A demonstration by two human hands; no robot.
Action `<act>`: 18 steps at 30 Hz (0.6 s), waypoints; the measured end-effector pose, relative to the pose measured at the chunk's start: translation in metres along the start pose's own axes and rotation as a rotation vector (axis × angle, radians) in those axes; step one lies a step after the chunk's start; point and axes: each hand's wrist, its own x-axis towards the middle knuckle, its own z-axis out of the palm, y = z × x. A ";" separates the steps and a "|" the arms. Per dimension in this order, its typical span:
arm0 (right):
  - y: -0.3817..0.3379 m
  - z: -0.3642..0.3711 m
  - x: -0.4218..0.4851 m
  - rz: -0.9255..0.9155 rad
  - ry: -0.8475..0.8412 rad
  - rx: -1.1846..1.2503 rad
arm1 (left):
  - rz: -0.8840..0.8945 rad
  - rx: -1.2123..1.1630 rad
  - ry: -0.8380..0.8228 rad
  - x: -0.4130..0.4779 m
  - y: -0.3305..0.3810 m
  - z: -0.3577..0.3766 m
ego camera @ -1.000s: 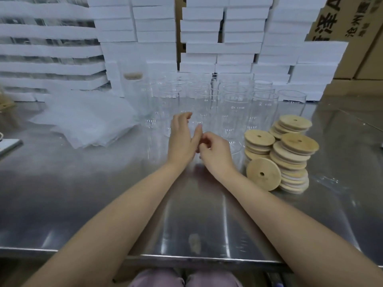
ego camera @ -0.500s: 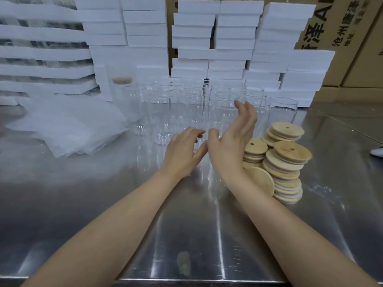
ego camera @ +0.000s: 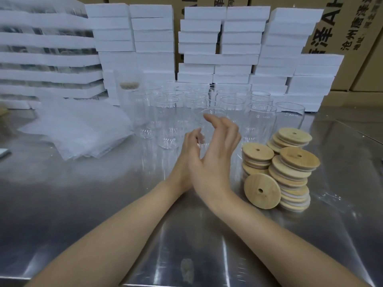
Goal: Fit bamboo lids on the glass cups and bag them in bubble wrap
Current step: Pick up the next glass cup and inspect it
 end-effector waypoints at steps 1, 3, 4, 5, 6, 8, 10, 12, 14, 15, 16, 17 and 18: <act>-0.003 0.001 -0.003 -0.025 -0.012 0.021 | -0.002 -0.002 0.016 0.000 0.000 -0.004; -0.005 0.000 -0.007 -0.076 -0.033 0.068 | 0.073 0.060 0.037 0.004 0.002 -0.016; -0.005 0.000 -0.007 -0.084 -0.044 0.111 | 0.137 0.054 0.058 0.009 0.000 -0.021; -0.003 -0.001 -0.006 -0.074 -0.062 0.169 | 0.165 0.000 0.092 0.013 0.001 -0.025; -0.001 -0.002 -0.005 -0.053 -0.091 0.239 | 0.177 -0.054 0.134 0.018 0.002 -0.028; 0.007 -0.002 -0.001 -0.016 -0.155 0.323 | 0.159 -0.183 0.195 0.023 0.005 -0.031; 0.021 0.000 0.002 0.044 -0.227 0.268 | 0.086 -0.399 0.192 0.025 0.008 -0.030; 0.034 0.001 0.006 0.200 -0.362 0.300 | -0.022 -0.603 0.167 0.028 0.009 -0.030; 0.046 0.001 0.010 0.371 -0.503 0.444 | -0.103 -0.693 0.109 0.030 0.011 -0.030; 0.053 0.002 0.012 0.429 -0.554 0.515 | -0.126 -0.701 0.084 0.031 0.010 -0.031; 0.058 0.003 0.013 0.462 -0.594 0.560 | -0.140 -0.702 0.070 0.032 0.008 -0.032; 0.063 0.004 0.013 0.472 -0.626 0.586 | -0.151 -0.712 0.069 0.032 0.006 -0.033; 0.066 0.006 0.013 0.469 -0.651 0.594 | -0.162 -0.728 0.071 0.032 0.005 -0.034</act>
